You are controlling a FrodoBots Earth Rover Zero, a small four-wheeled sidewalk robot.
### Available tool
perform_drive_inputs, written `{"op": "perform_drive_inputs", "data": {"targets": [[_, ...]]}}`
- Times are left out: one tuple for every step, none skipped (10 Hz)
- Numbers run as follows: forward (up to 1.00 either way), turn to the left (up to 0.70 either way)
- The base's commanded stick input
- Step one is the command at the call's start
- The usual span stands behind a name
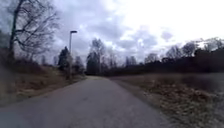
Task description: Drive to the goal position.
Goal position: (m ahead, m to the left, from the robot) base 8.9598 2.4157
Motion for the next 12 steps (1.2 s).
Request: {"op": "perform_drive_inputs", "data": {"targets": [[0.5, 0.0], [0.5, 0.0], [0.5, 0.0], [0.5, 0.0], [0.5, 0.0], [0.5, 0.09], [0.5, 0.28], [0.5, 0.43], [0.5, 0.5], [0.5, 0.33], [0.5, 0.0], [0.5, 0.0]]}}
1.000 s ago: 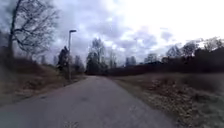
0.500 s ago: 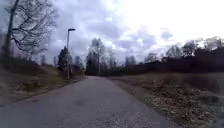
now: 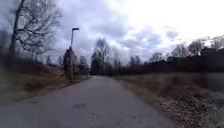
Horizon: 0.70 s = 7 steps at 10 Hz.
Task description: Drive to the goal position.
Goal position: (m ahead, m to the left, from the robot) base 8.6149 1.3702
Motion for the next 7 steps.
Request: {"op": "perform_drive_inputs", "data": {"targets": [[0.5, 0.0], [0.5, 0.0], [0.5, 0.0], [0.5, 0.0], [0.5, 0.0], [0.5, 0.0], [0.5, 0.0]]}}
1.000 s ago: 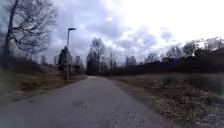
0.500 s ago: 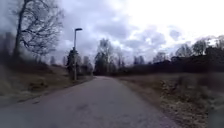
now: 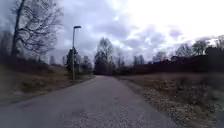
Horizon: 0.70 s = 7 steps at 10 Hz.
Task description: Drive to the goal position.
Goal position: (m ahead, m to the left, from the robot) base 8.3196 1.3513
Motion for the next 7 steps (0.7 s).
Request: {"op": "perform_drive_inputs", "data": {"targets": [[0.5, 0.0], [0.5, 0.0], [0.5, 0.0], [0.5, 0.0], [0.5, 0.0], [0.5, 0.0], [0.5, 0.0]]}}
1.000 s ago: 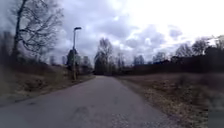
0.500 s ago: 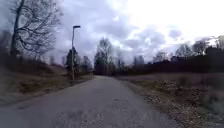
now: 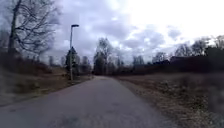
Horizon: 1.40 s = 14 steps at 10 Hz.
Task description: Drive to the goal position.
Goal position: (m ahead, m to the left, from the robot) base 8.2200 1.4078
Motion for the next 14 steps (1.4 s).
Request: {"op": "perform_drive_inputs", "data": {"targets": [[0.5, 0.0], [0.5, 0.12], [0.5, 0.5], [0.5, 0.5], [0.5, 0.32], [0.5, 0.01], [0.5, 0.0], [0.5, 0.0], [0.5, 0.0], [0.5, 0.0], [0.5, 0.0], [0.5, 0.0], [0.5, 0.0], [0.5, 0.0]]}}
